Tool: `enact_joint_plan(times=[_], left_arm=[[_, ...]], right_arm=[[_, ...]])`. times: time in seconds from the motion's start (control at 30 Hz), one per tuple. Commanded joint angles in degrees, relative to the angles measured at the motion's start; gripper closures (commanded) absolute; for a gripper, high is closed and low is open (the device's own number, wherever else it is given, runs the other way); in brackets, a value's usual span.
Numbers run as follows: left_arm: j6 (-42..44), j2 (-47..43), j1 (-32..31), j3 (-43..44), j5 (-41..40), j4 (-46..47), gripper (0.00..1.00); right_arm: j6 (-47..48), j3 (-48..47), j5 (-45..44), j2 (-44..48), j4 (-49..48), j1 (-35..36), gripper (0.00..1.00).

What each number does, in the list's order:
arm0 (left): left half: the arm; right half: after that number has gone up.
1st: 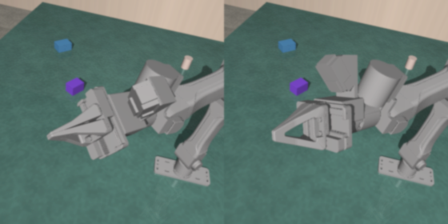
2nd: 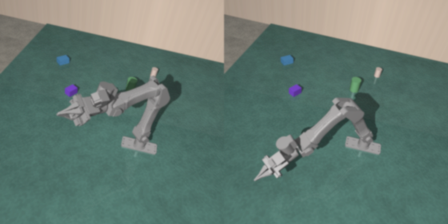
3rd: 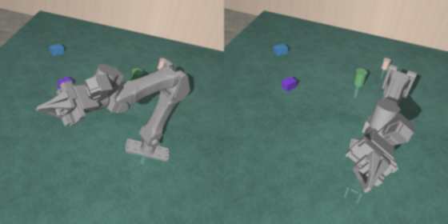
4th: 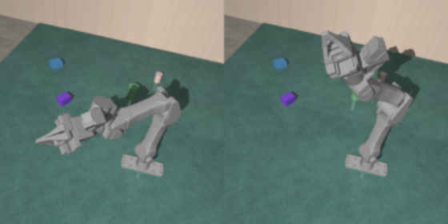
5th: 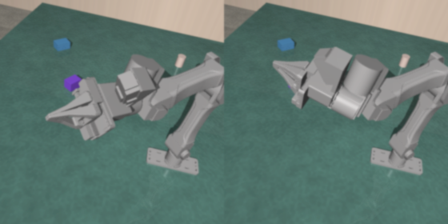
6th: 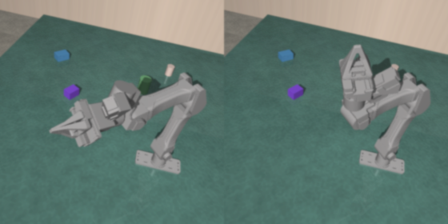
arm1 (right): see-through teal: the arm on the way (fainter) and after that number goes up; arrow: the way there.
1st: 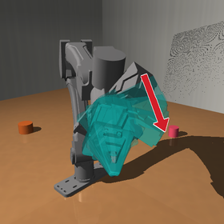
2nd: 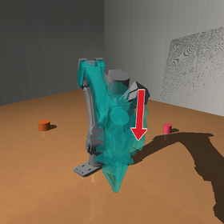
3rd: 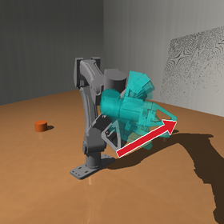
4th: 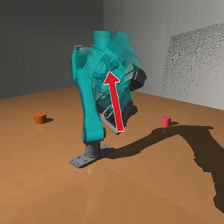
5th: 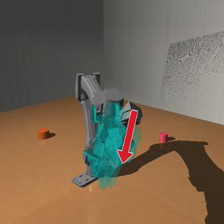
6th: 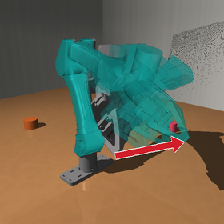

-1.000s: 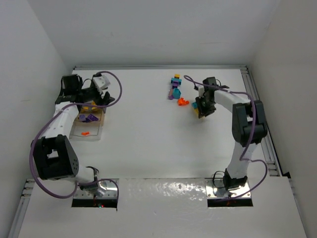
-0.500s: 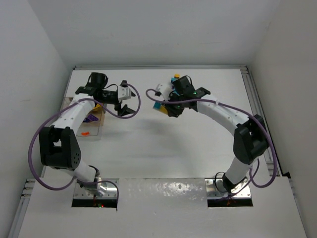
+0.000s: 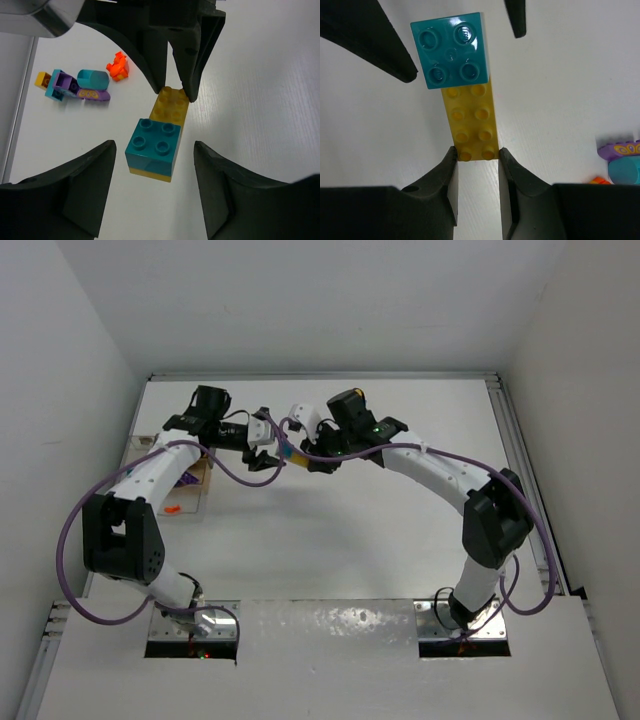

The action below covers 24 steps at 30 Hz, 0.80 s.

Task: Sort the legos into containers by color

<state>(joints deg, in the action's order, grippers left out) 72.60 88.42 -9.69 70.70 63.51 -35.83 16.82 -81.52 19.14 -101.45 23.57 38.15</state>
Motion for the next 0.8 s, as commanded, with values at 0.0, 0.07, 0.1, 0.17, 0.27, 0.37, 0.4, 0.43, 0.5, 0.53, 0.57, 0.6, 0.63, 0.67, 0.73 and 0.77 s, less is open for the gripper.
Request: enact_joint_plan(times=[0.0, 0.07, 0.1, 0.17, 0.27, 0.37, 0.4, 0.43, 0.5, 0.53, 0.57, 0.6, 0.63, 0.67, 0.73, 0.77], left_arm=[[0.88, 0.52, -0.94, 0.85, 0.91, 0.77, 0.40], [0.97, 0.70, -1.03, 0.93, 1.27, 0.77, 0.48], [0.88, 0.79, -1.03, 0.93, 1.27, 0.77, 0.50], [0.79, 0.79, -1.20, 0.94, 1.10, 0.77, 0.58], [-0.17, 0.87, -1.29, 0.93, 1.36, 1.29, 0.70], [-2.80, 0.79, -1.29, 0.85, 3.02, 2.87, 0.90], [-5.60, 0.79, -1.29, 0.93, 3.64, 3.66, 0.98], [-7.10, 0.70, -1.21, 0.93, 4.60, 4.45, 1.00], [-10.62, 0.52, -1.29, 0.93, 5.22, 7.61, 1.00], [-14.12, 0.26, -1.29, 0.93, 5.66, 9.97, 1.00], [-15.46, 0.17, -1.29, 0.85, 5.93, 11.04, 1.00], [-18.51, 0.00, -1.29, 0.76, 6.19, 12.09, 1.00], [-20.72, -0.09, -1.29, 0.67, 6.71, 14.98, 1.00], [-22.66, -0.09, -1.21, 0.41, 6.98, 16.48, 1.00], [-25.31, -0.09, -1.20, 0.23, 7.59, 17.90, 1.00], [-25.23, -0.09, -1.20, 0.06, 7.42, 17.73, 1.00]], right_arm=[[0.14, -2.33, 1.52, -0.50, -2.57, 1.05, 1.00], [0.14, -2.42, 1.34, -0.50, -2.48, 1.05, 1.00], [-0.03, -2.51, 1.43, -0.50, -2.48, 1.05, 1.00], [-0.29, -2.51, 1.43, -0.50, -2.74, 1.13, 1.00], [-0.47, -2.42, 1.52, -0.59, -3.00, 1.05, 1.00], [-0.30, -2.07, 1.78, -1.20, -2.83, 1.05, 1.00], [-0.30, -1.89, 1.70, -1.90, -2.57, 1.05, 1.00], [-0.21, -1.28, 1.52, -2.35, -2.48, 1.05, 1.00], [-0.56, -0.40, 1.34, -3.40, -2.30, 1.05, 1.00], [-0.65, 0.82, 1.26, -3.75, -2.56, 1.05, 1.00], [-0.91, 1.44, 1.08, -4.02, -2.65, 1.05, 1.00], [-1.08, 2.49, 0.99, -4.63, -3.09, 1.13, 1.00], [-1.43, 2.94, 0.99, -4.90, -3.27, 0.96, 1.00], [-2.22, 3.46, 0.90, -4.99, -3.97, 0.96, 1.00], [-2.93, 4.87, 0.90, -5.07, -5.02, 0.79, 1.00], [-3.80, 5.22, 0.82, -4.99, -5.55, 0.70, 1.00]])
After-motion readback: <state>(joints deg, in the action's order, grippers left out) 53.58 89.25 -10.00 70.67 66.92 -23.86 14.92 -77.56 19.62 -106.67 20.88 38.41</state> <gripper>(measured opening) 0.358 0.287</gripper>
